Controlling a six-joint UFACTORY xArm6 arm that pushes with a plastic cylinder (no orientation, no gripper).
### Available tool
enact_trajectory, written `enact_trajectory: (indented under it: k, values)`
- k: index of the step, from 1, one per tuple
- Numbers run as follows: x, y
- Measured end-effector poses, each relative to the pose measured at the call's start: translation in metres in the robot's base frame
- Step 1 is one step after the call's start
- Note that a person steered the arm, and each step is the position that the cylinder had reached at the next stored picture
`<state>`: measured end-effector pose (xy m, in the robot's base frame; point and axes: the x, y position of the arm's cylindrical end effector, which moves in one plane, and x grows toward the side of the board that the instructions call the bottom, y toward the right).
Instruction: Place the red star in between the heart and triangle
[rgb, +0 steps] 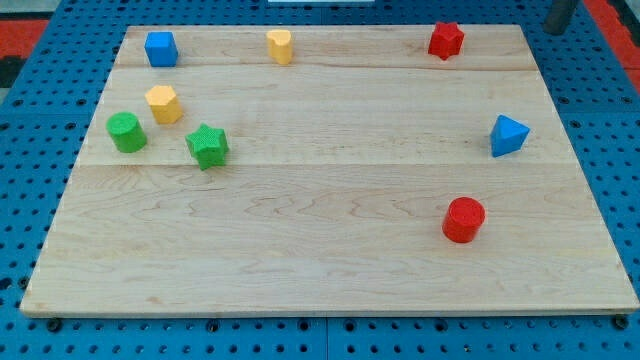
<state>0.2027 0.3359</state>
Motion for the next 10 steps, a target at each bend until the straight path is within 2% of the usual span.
enact_trajectory:
  k: [3, 4, 5, 6, 7, 9, 10]
  values:
    - [0.005, 0.0]
    - [0.02, -0.001]
    - [0.035, -0.037]
    - [0.028, -0.094]
    - [0.021, -0.126]
    - [-0.004, -0.155]
    - [0.03, -0.176]
